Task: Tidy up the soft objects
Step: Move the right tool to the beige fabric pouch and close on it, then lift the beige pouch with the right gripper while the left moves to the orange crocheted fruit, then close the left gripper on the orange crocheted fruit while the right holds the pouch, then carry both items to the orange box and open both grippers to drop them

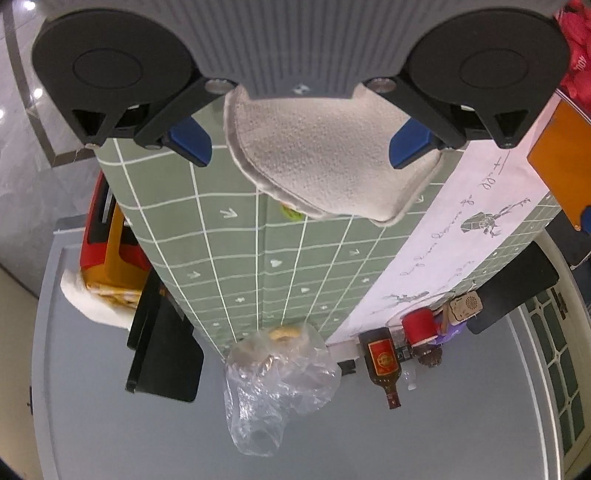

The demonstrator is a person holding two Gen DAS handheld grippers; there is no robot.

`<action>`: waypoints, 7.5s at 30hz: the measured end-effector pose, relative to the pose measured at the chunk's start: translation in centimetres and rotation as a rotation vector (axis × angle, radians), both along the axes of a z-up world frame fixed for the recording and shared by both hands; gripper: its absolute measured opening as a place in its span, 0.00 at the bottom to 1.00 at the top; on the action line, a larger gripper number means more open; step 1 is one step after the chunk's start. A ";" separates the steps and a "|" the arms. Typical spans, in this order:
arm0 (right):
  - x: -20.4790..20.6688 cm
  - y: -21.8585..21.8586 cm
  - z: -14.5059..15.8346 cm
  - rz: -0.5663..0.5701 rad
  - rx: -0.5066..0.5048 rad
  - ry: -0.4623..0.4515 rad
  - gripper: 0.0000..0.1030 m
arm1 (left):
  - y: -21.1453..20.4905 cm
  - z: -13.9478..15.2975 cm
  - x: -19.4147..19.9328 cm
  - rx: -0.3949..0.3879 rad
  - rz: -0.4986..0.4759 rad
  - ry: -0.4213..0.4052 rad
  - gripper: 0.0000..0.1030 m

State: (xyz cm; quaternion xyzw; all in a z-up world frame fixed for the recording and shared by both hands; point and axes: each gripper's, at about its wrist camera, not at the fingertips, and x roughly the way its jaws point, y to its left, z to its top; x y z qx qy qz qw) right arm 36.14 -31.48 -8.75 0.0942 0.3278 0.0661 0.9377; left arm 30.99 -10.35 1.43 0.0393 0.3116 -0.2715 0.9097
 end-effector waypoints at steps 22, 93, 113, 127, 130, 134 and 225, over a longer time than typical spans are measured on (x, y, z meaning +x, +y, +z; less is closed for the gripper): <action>-2.8 -3.8 0.4 0.181 0.245 -0.033 0.02 | 1.6 -2.1 2.8 -0.083 0.136 0.167 0.76; -9.4 -8.5 8.8 0.141 0.626 -0.393 0.02 | 0.0 -0.9 0.6 -0.020 0.133 0.016 0.75; -9.2 -10.5 5.9 0.009 0.491 -0.296 0.02 | -9.3 -2.4 2.9 0.169 0.157 0.051 0.77; -8.4 -10.8 4.5 -0.012 0.517 -0.244 0.02 | -11.7 -7.1 10.0 0.106 0.328 0.160 0.78; -8.3 -11.0 4.4 -0.029 0.516 -0.240 0.02 | -11.6 -7.4 10.9 0.036 0.369 0.168 0.78; -8.2 -11.4 4.2 -0.076 0.480 -0.214 0.02 | -12.1 -8.1 12.0 0.029 0.389 0.214 0.79; -32.6 24.5 6.1 0.144 -0.110 -0.371 0.75 | 17.1 -0.3 -28.0 0.011 0.603 -0.355 1.00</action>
